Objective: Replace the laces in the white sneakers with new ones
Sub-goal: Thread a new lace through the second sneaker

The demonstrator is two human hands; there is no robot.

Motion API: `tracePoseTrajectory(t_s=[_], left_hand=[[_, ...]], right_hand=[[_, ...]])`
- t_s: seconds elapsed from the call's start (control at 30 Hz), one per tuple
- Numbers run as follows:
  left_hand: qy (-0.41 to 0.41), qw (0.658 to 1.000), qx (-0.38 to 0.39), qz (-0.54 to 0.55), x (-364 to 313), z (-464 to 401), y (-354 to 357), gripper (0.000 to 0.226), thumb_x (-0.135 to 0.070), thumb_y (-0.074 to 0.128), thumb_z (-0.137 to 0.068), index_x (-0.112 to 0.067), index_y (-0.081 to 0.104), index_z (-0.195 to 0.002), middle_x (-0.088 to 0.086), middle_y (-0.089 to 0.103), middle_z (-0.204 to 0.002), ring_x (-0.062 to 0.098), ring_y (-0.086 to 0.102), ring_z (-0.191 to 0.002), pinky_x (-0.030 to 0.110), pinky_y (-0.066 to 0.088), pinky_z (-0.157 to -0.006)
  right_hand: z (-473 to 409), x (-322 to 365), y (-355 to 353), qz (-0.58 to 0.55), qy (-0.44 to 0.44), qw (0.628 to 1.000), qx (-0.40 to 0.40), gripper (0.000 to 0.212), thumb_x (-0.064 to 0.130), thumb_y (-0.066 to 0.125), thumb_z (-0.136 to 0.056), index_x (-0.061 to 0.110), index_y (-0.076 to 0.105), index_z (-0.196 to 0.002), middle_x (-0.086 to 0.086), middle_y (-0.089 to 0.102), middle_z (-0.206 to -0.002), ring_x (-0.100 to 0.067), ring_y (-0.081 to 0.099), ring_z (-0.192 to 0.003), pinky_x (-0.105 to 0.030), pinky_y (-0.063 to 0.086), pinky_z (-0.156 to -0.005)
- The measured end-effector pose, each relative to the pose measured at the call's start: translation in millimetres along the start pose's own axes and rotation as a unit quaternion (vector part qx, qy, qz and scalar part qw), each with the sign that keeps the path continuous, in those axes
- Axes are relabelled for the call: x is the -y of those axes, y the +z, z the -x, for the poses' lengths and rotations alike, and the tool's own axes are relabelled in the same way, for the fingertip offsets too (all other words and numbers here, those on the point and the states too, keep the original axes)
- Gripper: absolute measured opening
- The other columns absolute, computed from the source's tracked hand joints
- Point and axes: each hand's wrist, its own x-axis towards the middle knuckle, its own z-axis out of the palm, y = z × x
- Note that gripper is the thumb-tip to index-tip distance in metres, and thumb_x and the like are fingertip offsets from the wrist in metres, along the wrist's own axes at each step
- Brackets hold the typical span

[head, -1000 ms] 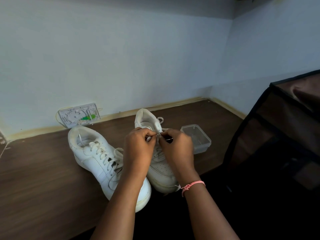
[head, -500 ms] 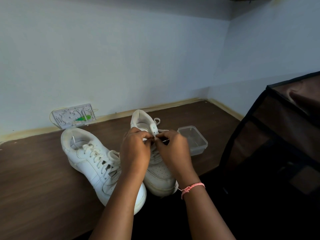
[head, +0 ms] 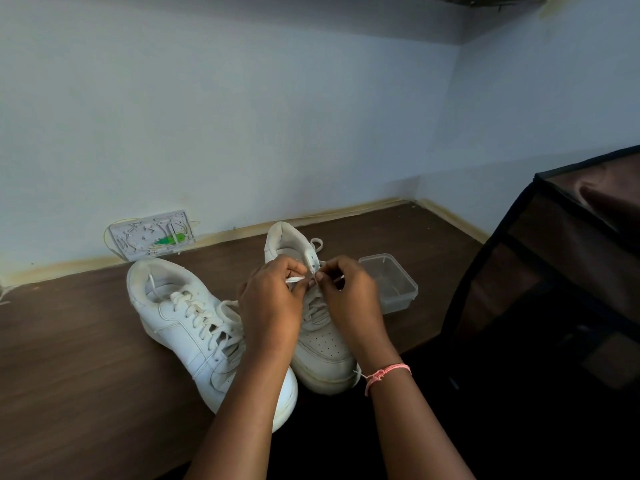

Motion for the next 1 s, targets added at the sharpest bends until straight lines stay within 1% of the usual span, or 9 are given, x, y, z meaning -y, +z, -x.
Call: tracePoseTrajectory(t_s=[0.17,0.27,0.4,0.47,0.57,0.67,0.8,0.9,1.0], left_hand=[[0.014,0.999,0.008,-0.038,-3.9,1.3,-2.4,0.017,-0.021,0.082,-0.074,-0.03,0.072,-0.085,-0.011,0.069,-0.093,0.018,0.062,-0.096,0.044,0.049,-0.085],[0.016,0.999,0.016,-0.029,-4.0,-0.1,-3.5,0.016,-0.016,0.08,-0.076,-0.026,0.073,-0.086,-0.009,0.065,-0.096,0.019,0.062,-0.096,0.045,0.052,-0.083],[0.022,0.998,0.023,-0.049,-3.2,0.0,-2.9,0.01,-0.019,0.076,-0.081,-0.027,0.071,-0.085,-0.01,0.062,-0.098,0.017,0.061,-0.097,0.044,0.051,-0.084],[0.017,0.998,0.023,-0.047,-0.9,-0.4,-0.1,0.01,-0.02,0.076,-0.082,-0.028,0.071,-0.084,-0.011,0.062,-0.098,0.017,0.06,-0.099,0.044,0.05,-0.085],[0.01,1.0,0.011,-0.013,0.5,-0.2,4.3,0.013,-0.019,0.078,-0.079,-0.029,0.072,-0.083,-0.012,0.062,-0.095,0.017,0.06,-0.098,0.045,0.051,-0.083],[-0.004,1.0,-0.002,-0.008,0.5,-0.3,6.0,0.014,-0.019,0.081,-0.077,-0.031,0.073,-0.08,-0.015,0.064,-0.092,0.016,0.061,-0.097,0.046,0.05,-0.085],[-0.001,1.0,0.021,-0.023,1.7,-1.9,2.6,0.013,-0.024,0.08,-0.077,-0.034,0.075,-0.084,-0.017,0.064,-0.094,0.015,0.058,-0.099,0.046,0.046,-0.089],[0.005,0.998,0.027,-0.057,-1.3,-0.6,-4.6,0.021,-0.028,0.08,-0.077,-0.037,0.072,-0.095,-0.016,0.062,-0.101,0.014,0.053,-0.104,0.038,0.038,-0.094],[0.012,0.998,0.013,-0.058,-4.5,-0.2,-9.3,0.032,-0.027,0.082,-0.075,-0.039,0.065,-0.1,-0.017,0.058,-0.102,0.014,0.051,-0.105,0.037,0.035,-0.092]], right_hand=[[-5.3,-3.1,6.4,0.094,-0.022,0.995,0.023,0.007,0.019,0.054,-0.097,0.014,0.058,-0.097,-0.002,0.055,-0.108,-0.017,0.047,-0.103,-0.031,0.041,-0.086],[-5.0,-3.5,10.0,0.135,-0.026,0.99,0.024,0.008,0.014,0.049,-0.097,0.01,0.057,-0.099,-0.007,0.052,-0.112,-0.022,0.043,-0.105,-0.031,0.035,-0.087],[-3.7,-4.8,11.8,0.059,-0.021,0.998,0.014,0.003,0.013,0.054,-0.095,0.016,0.053,-0.095,-0.004,0.054,-0.106,-0.02,0.052,-0.099,-0.037,0.045,-0.086],[-3.8,-4.1,6.8,0.015,-0.014,1.0,0.017,0.007,0.015,0.058,-0.094,0.02,0.055,-0.096,0.0,0.057,-0.102,-0.013,0.056,-0.094,-0.032,0.049,-0.082],[-4.1,-3.7,-2.7,-0.017,0.004,0.999,0.038,0.007,0.016,0.064,-0.092,0.02,0.062,-0.096,0.002,0.063,-0.1,-0.006,0.06,-0.091,-0.022,0.049,-0.078],[-3.8,-3.2,-3.7,-0.012,0.001,1.0,0.026,0.008,0.014,0.067,-0.089,0.021,0.063,-0.089,0.003,0.065,-0.094,-0.005,0.061,-0.088,-0.022,0.051,-0.076],[-4.7,-3.1,-0.3,-0.01,-0.01,1.0,0.014,0.014,0.008,0.064,-0.088,0.021,0.06,-0.085,0.002,0.063,-0.09,-0.006,0.06,-0.081,-0.018,0.045,-0.067],[-4.9,3.5,-7.4,-0.025,0.017,0.999,-0.025,0.023,0.002,0.057,-0.09,0.024,0.059,-0.083,0.004,0.061,-0.092,-0.008,0.06,-0.082,-0.02,0.049,-0.065],[-9.5,16.2,-33.7,-0.113,0.073,0.982,-0.132,0.018,0.007,0.052,-0.096,0.023,0.056,-0.091,0.007,0.06,-0.089,0.0,0.057,-0.076,-0.01,0.044,-0.059]])
